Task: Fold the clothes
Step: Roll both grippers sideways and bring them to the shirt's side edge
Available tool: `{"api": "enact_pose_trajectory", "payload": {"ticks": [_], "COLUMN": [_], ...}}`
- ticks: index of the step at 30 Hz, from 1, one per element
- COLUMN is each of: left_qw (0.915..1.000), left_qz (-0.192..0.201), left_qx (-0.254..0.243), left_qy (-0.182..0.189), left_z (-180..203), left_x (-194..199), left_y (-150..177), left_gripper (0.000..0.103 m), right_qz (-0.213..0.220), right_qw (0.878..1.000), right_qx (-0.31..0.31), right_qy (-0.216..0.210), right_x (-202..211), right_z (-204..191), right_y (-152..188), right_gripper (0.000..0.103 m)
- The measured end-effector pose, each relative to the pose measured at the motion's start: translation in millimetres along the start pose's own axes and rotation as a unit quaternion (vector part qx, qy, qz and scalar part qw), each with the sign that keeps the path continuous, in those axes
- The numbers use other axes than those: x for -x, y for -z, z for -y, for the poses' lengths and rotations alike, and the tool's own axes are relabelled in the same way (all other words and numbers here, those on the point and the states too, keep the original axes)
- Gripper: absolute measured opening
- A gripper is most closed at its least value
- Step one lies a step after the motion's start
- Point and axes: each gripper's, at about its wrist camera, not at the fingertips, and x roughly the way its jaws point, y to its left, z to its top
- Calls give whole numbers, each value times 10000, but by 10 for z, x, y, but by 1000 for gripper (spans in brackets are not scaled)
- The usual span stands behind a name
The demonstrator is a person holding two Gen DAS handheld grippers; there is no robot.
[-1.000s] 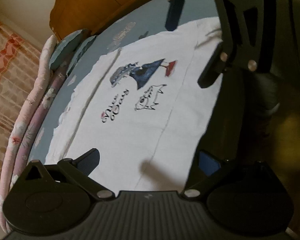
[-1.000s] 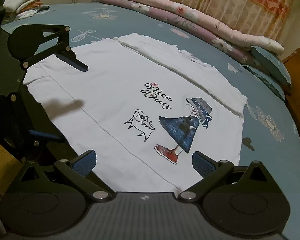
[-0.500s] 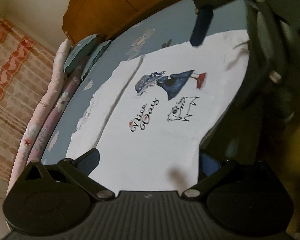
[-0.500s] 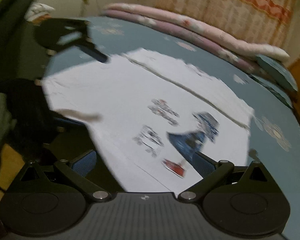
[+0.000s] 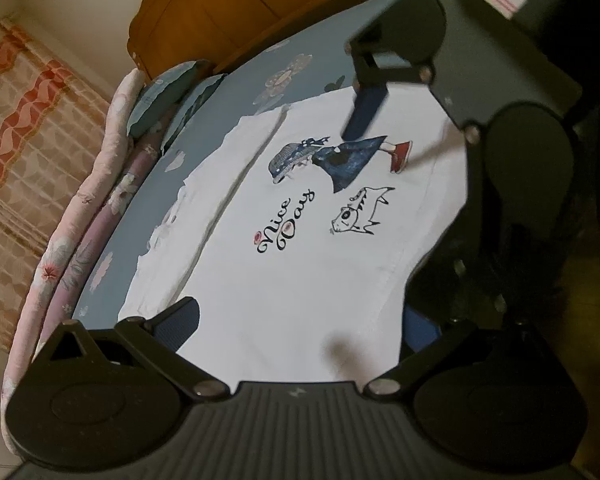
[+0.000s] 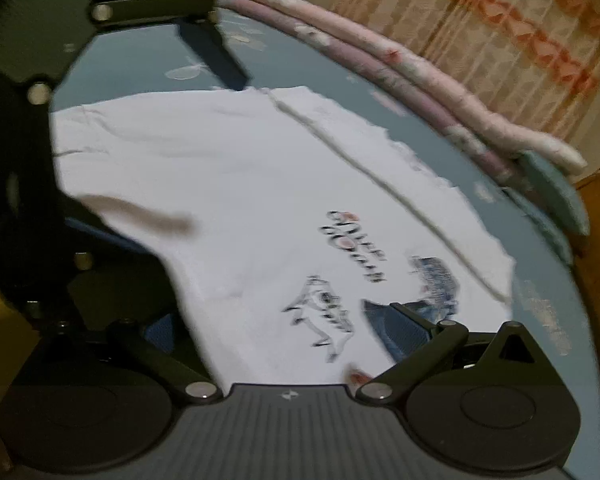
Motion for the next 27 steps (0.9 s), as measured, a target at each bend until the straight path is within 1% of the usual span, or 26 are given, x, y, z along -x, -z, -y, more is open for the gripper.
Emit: {"api": "enact_pose_trajectory", "payload": {"ticks": [4, 7, 9, 10, 13, 14, 17, 21, 24, 27], "left_qw": [9999, 9999, 9999, 9998, 9973, 9964, 9951, 9946, 9920, 9881], "left_qz": [-71, -2, -45, -84, -298, -376, -554, -550, -513, -566], "left_qx": [-121, -139, -125, -175, -575, -639, -624, -624, -904, -1229], "left_qy": [52, 18, 33, -13, -346, -414, -530, -626, -714, -733], "left_z": [99, 142, 114, 106, 95, 77, 10, 23, 100, 125], "left_x": [-87, -139, -142, -140, -127, -122, -106, -61, -41, -29], "left_y": [18, 20, 21, 33, 153, 205, 337, 406, 394, 402], "left_gripper": [102, 102, 102, 102, 102, 102, 102, 102, 102, 102], "right_qz": [81, 98, 44, 3, -23, -51, -181, -263, -275, -304], "right_qw": [9994, 9992, 9992, 9991, 9984, 9981, 9961, 9945, 9920, 9901], "right_qx": [174, 202, 209, 218, 247, 232, 328, 425, 664, 861], "right_qy": [304, 339, 349, 368, 516, 571, 796, 924, 1041, 1062], "right_x": [57, 40, 19, 10, 46, 62, 88, 90, 108, 125], "right_z": [7, 34, 54, 62, 123, 161, 266, 328, 268, 239], "right_y": [21, 26, 55, 74, 184, 219, 334, 398, 406, 404], "right_gripper": [103, 103, 103, 103, 103, 103, 103, 103, 103, 103]}}
